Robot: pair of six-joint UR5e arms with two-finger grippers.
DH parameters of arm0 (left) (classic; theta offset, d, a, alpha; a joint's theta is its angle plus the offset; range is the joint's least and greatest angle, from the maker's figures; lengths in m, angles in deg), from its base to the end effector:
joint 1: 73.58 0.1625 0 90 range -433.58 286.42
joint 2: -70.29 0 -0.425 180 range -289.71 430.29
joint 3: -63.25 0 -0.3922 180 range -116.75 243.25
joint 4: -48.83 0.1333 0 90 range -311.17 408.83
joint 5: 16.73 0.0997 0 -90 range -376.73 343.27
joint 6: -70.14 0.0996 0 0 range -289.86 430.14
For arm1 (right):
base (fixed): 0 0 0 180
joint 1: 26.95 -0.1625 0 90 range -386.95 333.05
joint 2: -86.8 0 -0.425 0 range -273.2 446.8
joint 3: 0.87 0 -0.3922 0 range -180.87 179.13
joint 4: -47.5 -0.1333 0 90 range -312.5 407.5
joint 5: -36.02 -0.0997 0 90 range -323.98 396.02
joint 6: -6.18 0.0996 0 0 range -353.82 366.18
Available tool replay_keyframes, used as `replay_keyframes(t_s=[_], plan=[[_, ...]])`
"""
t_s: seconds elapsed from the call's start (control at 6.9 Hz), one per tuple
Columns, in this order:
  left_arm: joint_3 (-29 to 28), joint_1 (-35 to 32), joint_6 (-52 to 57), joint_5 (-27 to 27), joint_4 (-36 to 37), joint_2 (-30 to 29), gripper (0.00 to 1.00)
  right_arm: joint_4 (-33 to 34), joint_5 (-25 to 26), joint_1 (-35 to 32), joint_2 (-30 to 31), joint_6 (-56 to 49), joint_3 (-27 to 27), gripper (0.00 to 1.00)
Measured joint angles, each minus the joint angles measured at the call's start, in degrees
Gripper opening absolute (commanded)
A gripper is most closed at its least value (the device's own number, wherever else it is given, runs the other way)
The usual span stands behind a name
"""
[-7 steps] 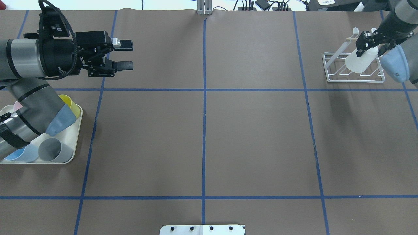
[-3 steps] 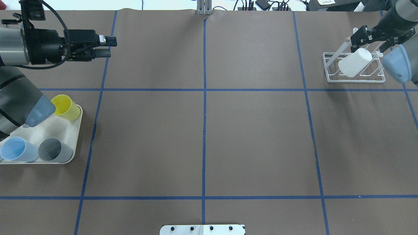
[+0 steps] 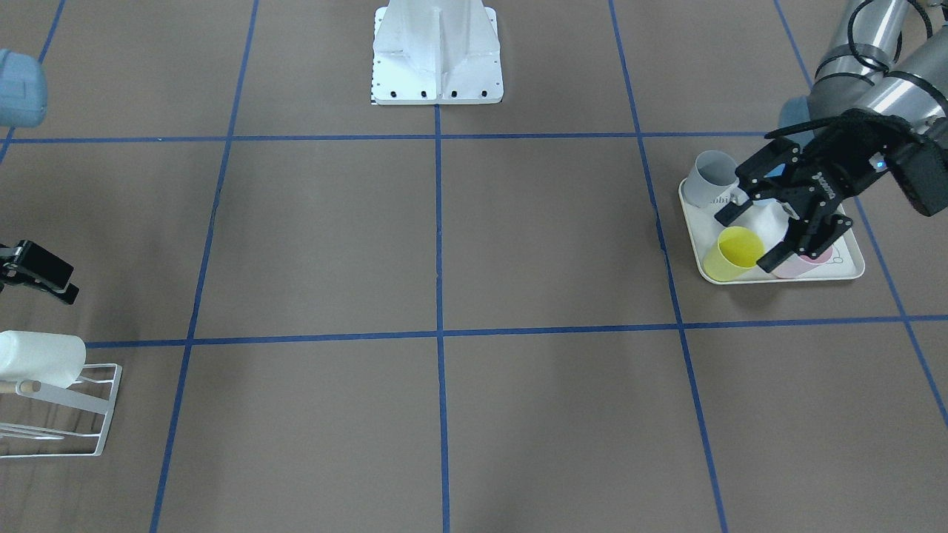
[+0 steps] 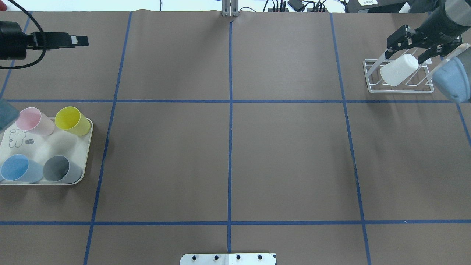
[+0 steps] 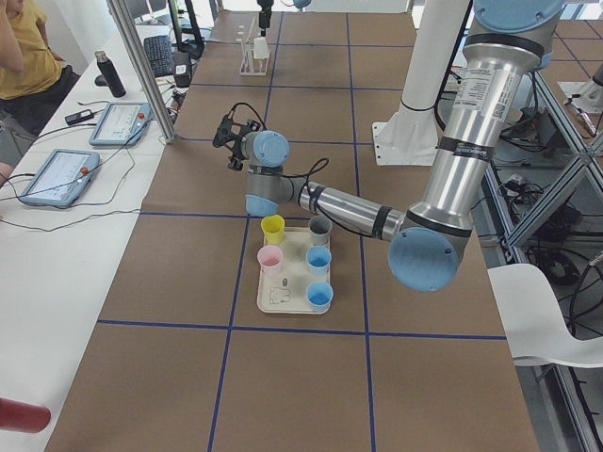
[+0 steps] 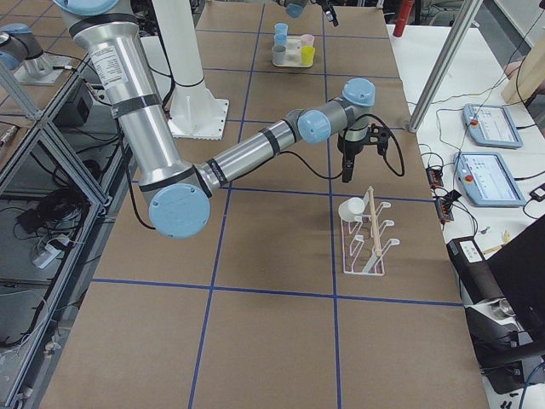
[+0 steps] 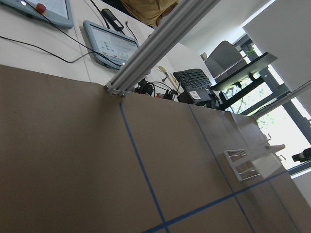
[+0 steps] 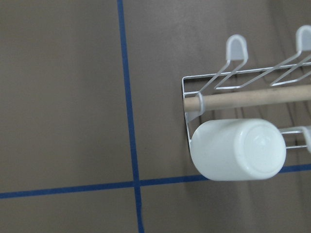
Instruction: Transfer IKEA cup to right arm and place on rack
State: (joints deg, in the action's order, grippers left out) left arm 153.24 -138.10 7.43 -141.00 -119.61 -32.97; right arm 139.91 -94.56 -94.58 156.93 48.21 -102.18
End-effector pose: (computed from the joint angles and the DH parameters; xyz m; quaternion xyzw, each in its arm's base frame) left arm 0.1706 -0.5375 0.3842 0.3496 0.6245 -0.0122 0.6983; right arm -0.1664 -0.5844 0.3775 0.0182 -0.4084 0.0702 0.9099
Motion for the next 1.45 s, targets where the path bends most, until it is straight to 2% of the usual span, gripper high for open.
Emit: replay_keyframes(t_s=[0.29,0.58,1.16,1.3,1.45], plan=[[0.33,-3.19,20.97,2.59,7.53,6.11,0.98,-0.27,-0.20,3.29,0.86,2.21,-1.67,0.99],[1.28,-3.84,36.00,6.05,15.24,13.03,0.98,-0.80,0.07,5.27,0.91,3.81,-1.81,0.99],[4.14,-4.05,43.00,3.16,17.28,27.25,0.98,-0.91,0.99,6.57,0.79,4.34,-1.86,0.99],[4.80,-4.05,43.87,2.28,17.32,29.71,0.92,-0.91,1.00,6.86,0.78,4.54,-1.94,0.99],[5.03,-3.96,44.45,1.78,17.87,31.98,0.92,-0.91,0.96,7.07,0.67,4.93,-1.98,0.99]])
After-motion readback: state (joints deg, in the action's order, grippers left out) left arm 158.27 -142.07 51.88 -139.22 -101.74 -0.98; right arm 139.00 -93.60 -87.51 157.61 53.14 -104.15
